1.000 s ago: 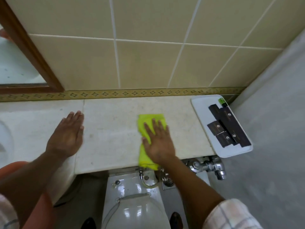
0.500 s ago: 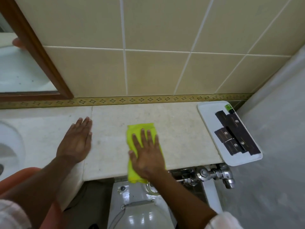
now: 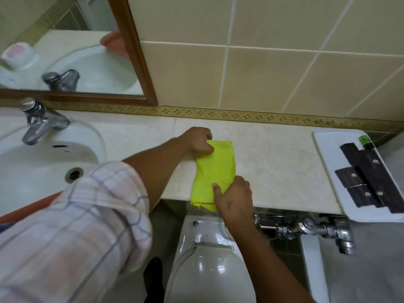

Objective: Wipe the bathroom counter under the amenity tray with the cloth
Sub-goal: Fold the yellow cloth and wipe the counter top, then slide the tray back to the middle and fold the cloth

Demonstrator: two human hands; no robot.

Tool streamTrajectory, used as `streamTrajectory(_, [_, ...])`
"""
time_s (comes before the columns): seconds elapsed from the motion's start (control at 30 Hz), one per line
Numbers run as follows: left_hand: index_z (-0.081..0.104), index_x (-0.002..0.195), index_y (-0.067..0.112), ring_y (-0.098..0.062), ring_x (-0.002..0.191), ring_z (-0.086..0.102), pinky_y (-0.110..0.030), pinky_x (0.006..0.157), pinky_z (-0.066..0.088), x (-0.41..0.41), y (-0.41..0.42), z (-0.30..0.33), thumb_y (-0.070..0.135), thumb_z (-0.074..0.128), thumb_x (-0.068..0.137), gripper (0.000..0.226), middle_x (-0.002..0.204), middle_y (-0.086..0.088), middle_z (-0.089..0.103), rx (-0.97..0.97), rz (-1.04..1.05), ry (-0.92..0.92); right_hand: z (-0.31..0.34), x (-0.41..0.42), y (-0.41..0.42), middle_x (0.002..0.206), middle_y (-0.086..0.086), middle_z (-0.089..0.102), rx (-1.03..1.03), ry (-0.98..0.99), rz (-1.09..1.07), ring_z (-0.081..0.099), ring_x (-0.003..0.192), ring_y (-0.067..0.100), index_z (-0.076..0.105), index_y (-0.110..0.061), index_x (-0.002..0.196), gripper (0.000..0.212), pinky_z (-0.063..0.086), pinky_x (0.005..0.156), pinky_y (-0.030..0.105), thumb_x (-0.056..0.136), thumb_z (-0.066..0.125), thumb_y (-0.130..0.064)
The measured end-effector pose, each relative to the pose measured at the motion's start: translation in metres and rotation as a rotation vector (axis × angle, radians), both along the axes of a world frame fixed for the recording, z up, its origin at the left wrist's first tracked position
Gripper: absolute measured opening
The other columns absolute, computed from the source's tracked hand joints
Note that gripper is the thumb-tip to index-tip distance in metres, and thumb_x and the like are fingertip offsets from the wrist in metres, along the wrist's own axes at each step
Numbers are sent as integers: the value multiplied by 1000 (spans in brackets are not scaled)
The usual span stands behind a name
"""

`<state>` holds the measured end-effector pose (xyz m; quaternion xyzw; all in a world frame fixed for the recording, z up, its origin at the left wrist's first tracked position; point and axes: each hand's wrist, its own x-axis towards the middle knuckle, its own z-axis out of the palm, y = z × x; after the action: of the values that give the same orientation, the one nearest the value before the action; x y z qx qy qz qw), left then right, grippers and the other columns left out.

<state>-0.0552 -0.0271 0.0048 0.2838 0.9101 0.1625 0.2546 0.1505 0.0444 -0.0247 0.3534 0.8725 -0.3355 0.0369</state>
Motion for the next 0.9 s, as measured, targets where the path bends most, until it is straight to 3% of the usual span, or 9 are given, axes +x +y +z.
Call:
streamTrajectory(0.13, [69,106,11,-27,107,60,-26,75,45,-3,16,3,11,63,71,36,114,-8,66,-91,6,-81,9,-20,10,73,4,52,-213,16,26,59,81,32,50,-5,76,28,37,55,28,82,70,-24])
streamTrajectory(0.2, [71,103,10,-29,107,61,-25,74,45,1,17,4,7,61,72,32,112,-10,68,-91,0,-64,10,-22,12,64,-1,46,-212,6,25,54,70,27,44,-10,69,27,29,46,25,78,68,-19])
streamTrajectory(0.3, [72,103,8,-29,105,61,-25,70,44,6,12,10,5,62,74,31,110,-10,68,-95,-18,-31,13,-22,6,67,-4,46,-220,-20,27,50,67,24,47,-11,75,19,31,48,24,77,65,-18])
streamTrajectory(0.43, [72,107,7,-28,105,62,-26,71,44,-2,-12,30,5,66,74,33,111,-9,69,-140,-33,52,20,-38,-20,76,2,52,-377,-10,-8,52,74,26,54,-8,86,17,44,64,28,80,65,-20])
streamTrajectory(0.5, [72,108,7,-28,107,63,-27,77,46,-13,-30,40,4,63,75,34,115,-10,69,-157,8,116,24,-54,-38,76,9,60,-484,-2,-75,60,63,27,57,-3,79,17,49,55,27,80,64,-18])
streamTrajectory(0.57, [71,109,6,-29,110,61,-30,85,48,-23,-49,48,2,59,77,34,119,-11,68,-184,60,190,24,-72,-55,66,12,60,-556,-3,-110,56,43,23,53,-5,68,18,46,44,23,80,62,-14])
streamTrajectory(0.7, [71,106,6,-31,110,61,-33,90,49,-31,-72,37,-1,57,75,35,116,-13,69,-178,163,230,12,-92,-77,67,9,53,-618,-36,-156,53,37,22,51,-5,68,20,54,49,33,84,62,-7])
streamTrajectory(0.8, [65,116,11,-32,115,58,-39,96,51,-27,-80,13,7,59,72,45,123,-13,63,-219,213,204,6,-87,-71,59,8,57,-639,-9,-159,52,34,19,57,-6,68,24,53,46,30,81,72,-21])
streamTrajectory(0.9, [57,123,13,-35,119,55,-42,96,51,-36,-70,9,17,63,68,55,126,-16,58,-216,135,380,10,-67,-20,43,2,56,-643,132,-273,50,36,19,58,-12,51,40,43,45,22,77,76,-38])
